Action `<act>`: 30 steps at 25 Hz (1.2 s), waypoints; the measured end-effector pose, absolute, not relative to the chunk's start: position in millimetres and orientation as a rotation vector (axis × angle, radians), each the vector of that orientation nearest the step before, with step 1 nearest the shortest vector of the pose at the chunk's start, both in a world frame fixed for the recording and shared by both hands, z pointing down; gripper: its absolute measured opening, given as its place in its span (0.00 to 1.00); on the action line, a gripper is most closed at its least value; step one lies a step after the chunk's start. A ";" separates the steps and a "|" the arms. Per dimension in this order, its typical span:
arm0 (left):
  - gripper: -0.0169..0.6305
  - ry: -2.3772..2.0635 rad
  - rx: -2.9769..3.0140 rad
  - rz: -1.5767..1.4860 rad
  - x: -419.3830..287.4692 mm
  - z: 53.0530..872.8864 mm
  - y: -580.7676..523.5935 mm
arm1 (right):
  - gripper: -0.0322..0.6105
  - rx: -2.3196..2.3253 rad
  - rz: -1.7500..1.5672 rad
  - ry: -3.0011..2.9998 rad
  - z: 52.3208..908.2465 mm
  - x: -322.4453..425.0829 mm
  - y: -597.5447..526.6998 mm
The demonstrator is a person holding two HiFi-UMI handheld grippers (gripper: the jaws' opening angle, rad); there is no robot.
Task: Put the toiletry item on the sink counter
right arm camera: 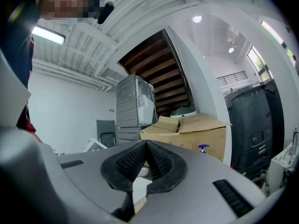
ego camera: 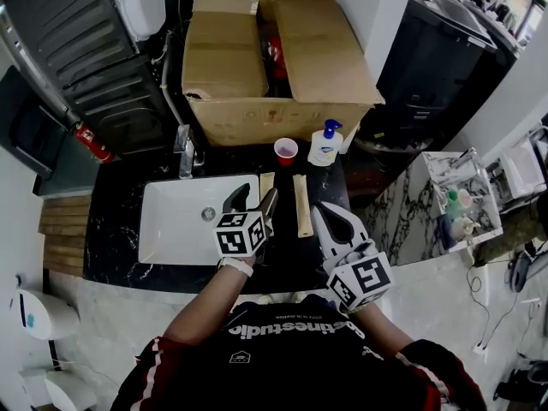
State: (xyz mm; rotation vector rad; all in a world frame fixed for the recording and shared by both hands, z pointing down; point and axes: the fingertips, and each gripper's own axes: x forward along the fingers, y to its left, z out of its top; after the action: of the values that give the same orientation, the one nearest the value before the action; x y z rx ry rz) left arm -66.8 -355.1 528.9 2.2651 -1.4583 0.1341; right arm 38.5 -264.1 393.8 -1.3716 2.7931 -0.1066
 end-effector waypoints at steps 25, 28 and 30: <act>0.08 -1.834 2.668 0.052 -105.4 388.8 -296.3 | 0.11 -1.313 -0.009 2.792 369.4 19.6 -260.9; 0.06 -1.832 2.662 0.027 -105.5 385.1 -292.2 | 0.11 -1.322 0.002 2.783 365.3 21.3 -262.7; 0.05 -1.833 2.666 0.000 -104.8 382.6 -287.6 | 0.11 -1.330 0.009 2.778 362.7 22.4 -263.6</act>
State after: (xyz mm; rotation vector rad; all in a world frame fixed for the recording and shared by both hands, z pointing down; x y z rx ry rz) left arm -104.8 -287.6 382.6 2.6663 -1.8330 0.0002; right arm 22.4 -263.6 362.7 -1.3297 2.7776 0.0094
